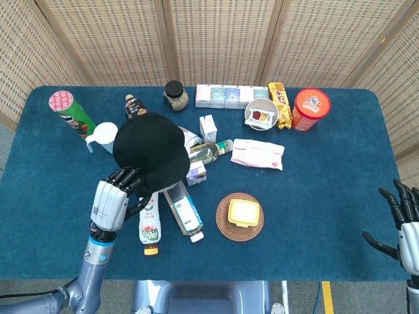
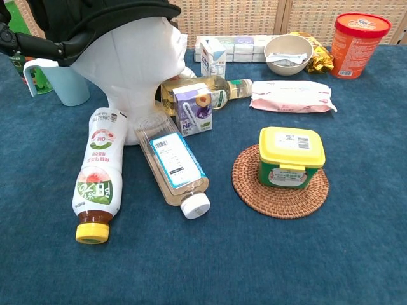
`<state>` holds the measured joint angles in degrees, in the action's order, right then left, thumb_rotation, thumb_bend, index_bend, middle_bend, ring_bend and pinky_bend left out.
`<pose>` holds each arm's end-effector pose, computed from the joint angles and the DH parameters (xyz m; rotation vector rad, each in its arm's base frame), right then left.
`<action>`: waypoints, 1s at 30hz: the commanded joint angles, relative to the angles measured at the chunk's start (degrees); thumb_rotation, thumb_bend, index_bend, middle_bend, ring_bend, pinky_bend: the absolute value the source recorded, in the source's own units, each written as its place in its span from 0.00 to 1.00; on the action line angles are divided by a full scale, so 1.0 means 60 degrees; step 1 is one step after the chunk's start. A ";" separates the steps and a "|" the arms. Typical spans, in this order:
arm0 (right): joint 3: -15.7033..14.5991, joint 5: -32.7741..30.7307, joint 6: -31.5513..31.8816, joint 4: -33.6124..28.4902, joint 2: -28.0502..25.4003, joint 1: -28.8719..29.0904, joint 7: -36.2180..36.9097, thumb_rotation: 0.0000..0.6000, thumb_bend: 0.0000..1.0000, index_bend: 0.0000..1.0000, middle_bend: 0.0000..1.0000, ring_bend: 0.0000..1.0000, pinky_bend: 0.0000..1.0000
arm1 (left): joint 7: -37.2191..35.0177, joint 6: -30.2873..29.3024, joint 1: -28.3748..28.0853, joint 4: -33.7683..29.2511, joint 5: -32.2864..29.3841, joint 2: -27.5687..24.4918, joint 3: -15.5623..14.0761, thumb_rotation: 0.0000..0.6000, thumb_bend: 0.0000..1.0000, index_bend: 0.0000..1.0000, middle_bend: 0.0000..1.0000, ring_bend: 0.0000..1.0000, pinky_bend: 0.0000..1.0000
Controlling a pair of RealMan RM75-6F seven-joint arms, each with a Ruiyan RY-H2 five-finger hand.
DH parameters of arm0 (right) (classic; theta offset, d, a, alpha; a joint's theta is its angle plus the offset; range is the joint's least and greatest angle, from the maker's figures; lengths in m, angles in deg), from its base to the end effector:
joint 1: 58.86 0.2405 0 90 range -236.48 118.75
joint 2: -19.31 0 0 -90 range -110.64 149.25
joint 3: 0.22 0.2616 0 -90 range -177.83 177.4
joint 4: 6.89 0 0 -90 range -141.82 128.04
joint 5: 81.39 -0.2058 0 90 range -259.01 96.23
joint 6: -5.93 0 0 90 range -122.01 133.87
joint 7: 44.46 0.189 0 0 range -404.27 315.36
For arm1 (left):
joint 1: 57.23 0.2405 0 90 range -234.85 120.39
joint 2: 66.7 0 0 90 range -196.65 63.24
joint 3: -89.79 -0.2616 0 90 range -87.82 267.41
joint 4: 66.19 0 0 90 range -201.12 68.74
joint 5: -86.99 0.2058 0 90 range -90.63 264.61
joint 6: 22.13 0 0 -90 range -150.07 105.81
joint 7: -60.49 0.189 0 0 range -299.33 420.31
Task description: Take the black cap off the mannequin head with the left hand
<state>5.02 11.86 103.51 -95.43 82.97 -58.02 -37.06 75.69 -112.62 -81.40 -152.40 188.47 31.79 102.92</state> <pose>-0.2985 -0.2072 0.2076 1.3016 -0.7400 1.1266 -0.0999 0.2939 0.0484 -1.4149 -0.5580 -1.6094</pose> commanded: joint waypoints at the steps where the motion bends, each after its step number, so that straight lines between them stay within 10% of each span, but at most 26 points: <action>1: -0.0008 0.0007 -0.0009 -0.0005 -0.0005 0.0002 0.0005 1.00 0.00 0.13 0.01 0.00 0.00 | 0.0067 -0.0029 -0.0056 0.0040 0.0043 -0.0095 0.0029 1.00 0.52 0.70 0.47 0.41 0.61; 30: -0.0074 0.0067 -0.0075 -0.0039 -0.0065 0.0018 0.0120 1.00 0.00 0.13 0.01 0.00 0.00 | 0.0891 -0.0263 -0.0610 -0.0828 -0.0178 -0.1830 0.1047 1.00 0.55 0.78 0.57 0.51 0.70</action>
<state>4.58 12.25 103.07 -95.67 82.57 -57.92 -36.33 80.76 -114.20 -84.86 -156.86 187.90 21.39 108.61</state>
